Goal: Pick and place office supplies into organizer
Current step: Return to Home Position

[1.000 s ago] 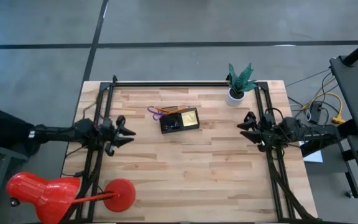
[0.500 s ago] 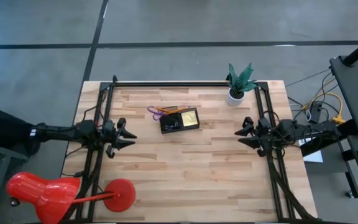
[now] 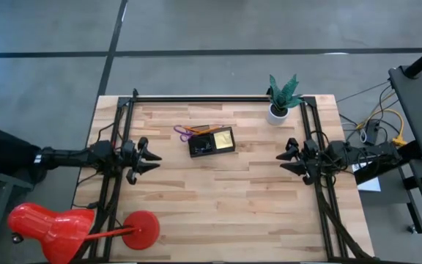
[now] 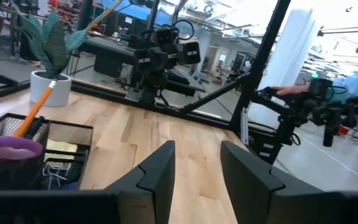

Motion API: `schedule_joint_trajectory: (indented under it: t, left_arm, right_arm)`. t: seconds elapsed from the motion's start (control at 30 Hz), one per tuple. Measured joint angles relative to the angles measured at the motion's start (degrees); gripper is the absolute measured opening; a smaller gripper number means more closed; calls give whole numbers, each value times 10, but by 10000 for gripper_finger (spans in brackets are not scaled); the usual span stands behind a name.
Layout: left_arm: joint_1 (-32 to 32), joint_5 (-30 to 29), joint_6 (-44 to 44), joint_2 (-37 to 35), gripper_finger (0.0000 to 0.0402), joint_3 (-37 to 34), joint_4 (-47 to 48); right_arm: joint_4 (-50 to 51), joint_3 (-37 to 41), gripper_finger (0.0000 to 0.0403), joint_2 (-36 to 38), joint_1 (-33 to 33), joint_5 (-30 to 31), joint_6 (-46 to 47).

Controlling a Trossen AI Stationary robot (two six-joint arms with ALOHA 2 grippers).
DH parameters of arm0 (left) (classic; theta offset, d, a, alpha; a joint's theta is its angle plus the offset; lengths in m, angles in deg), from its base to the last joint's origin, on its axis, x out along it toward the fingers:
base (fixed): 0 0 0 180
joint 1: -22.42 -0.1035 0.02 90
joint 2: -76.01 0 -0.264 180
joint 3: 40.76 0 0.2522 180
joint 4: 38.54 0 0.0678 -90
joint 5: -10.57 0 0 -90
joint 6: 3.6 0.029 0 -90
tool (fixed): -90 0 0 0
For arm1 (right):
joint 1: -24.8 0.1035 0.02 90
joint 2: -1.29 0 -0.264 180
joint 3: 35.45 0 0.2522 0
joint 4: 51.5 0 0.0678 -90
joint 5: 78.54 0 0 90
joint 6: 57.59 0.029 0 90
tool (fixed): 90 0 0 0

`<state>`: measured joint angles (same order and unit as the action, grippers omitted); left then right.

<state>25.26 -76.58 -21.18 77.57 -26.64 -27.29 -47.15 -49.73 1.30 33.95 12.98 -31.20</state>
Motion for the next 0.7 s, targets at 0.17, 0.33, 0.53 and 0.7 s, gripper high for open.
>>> schedule_joint_trajectory:
  t: [0.17, 0.33, 0.53, 0.7]
  left_arm:
    - [-4, 0, 0, 0, 114, 0, 0]
    - [-4, 0, 0, 5, 114, 0, 0]
    - [-4, 0, 0, 8, 114, 0, 1]
    - [-4, 0, 0, 6, 114, -1, 1]
  right_arm:
    - [0, 0, 169, 0, 0, 0, 0]
    - [0, 0, 169, 0, 0, 0, 0]
    - [0, 0, 169, 0, 0, 0, 0]
    - [-1, 0, 169, 0, 0, 0, 0]
